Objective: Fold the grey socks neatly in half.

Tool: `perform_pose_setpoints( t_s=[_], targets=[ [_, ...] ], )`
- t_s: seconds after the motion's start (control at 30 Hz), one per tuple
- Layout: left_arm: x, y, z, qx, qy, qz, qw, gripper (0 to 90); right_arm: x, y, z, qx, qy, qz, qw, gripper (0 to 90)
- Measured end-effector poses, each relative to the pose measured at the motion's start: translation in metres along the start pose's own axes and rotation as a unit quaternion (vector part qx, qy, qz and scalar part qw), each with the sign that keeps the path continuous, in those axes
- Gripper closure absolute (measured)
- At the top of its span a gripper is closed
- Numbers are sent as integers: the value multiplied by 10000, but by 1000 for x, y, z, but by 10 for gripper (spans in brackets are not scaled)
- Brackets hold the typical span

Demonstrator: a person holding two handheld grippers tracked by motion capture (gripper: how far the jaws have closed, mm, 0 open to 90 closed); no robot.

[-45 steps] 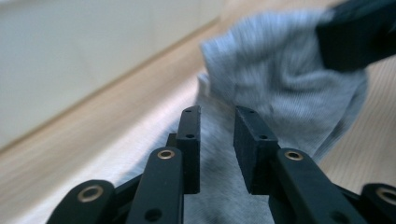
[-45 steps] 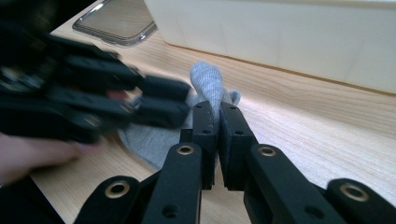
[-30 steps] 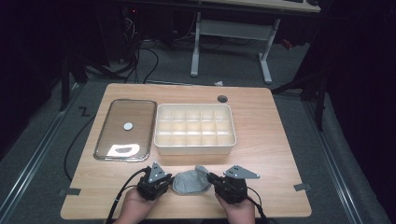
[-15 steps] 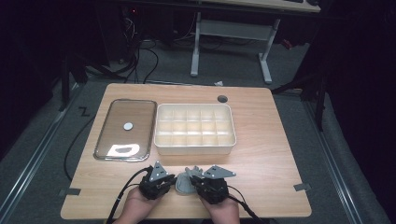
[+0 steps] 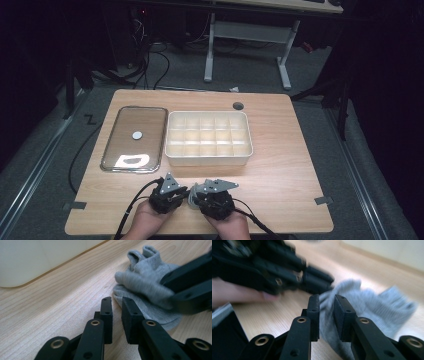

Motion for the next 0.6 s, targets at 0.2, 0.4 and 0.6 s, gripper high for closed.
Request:
perform_pose_setpoints(
  t_s=[0.2, 0.4, 0.6],
  targets=[
    [0, 0, 0, 5, 7, 3, 10000, 781, -12, 9, 0, 96, 267, 502, 9983, 776],
    [0, 0, 0, -11, -1, 2, 10000, 773, 8, 0, 10, -41, -110, 565, 9983, 698],
    [-11, -1, -7, -146, 463, 25, 9988, 767, 13, -4, 14, -297, -85, 819, 9962, 768]
  ],
)
Point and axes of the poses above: each handheld gripper's, and its own axes: x roughly forward along the jaws, z roughly out of its underside, y roughly to its right, the point moved 4 cm from there along x, roughly forward along the jaws, and after that the axes turned 12 degrees about z, right-handed, at the moved point
